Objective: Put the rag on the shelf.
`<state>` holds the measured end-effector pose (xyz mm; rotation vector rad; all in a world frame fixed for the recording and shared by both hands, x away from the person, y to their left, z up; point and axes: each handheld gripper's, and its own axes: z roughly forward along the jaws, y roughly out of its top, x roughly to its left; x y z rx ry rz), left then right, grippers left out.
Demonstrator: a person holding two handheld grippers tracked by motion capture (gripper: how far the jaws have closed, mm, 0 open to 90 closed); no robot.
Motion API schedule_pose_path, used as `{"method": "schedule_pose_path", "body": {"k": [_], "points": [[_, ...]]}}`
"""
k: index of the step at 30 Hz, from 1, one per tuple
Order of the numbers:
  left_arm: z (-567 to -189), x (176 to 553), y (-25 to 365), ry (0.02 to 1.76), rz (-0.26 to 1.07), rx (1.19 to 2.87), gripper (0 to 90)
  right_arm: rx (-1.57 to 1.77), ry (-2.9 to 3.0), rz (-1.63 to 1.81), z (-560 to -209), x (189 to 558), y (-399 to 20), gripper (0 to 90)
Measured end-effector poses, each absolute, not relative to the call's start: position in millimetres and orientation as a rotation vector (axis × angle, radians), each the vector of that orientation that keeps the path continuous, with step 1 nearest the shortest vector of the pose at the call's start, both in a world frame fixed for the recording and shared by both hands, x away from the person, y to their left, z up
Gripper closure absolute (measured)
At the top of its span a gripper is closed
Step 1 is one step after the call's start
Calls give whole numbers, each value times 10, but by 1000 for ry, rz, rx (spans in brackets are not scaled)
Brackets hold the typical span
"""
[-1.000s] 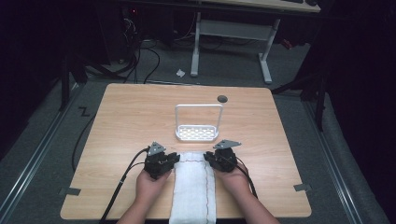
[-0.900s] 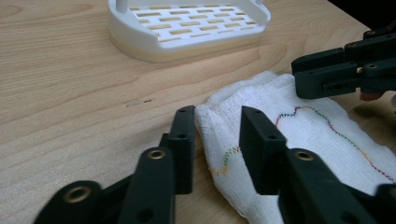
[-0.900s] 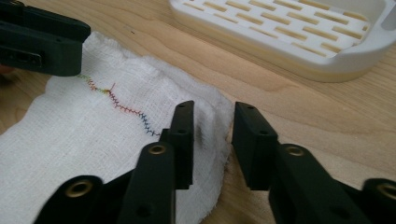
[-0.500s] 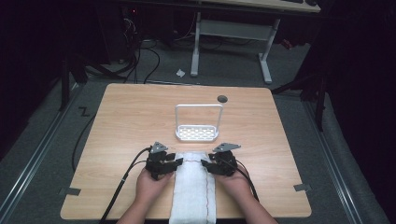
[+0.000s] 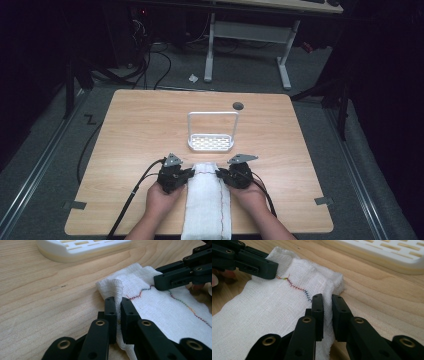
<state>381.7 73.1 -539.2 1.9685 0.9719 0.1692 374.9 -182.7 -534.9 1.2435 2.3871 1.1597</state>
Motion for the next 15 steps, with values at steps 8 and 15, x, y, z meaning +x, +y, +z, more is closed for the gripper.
{"method": "schedule_pose_path", "body": {"k": [8, 15], "points": [[-5382, 3807, 781, 956, 169, 1914, 852, 1183, 2339, 1195, -5288, 3707, -1832, 825], [-5348, 3796, 832, 956, 187, 1866, 857, 1125, 2293, 1211, -5224, 3639, -1805, 825]]}}
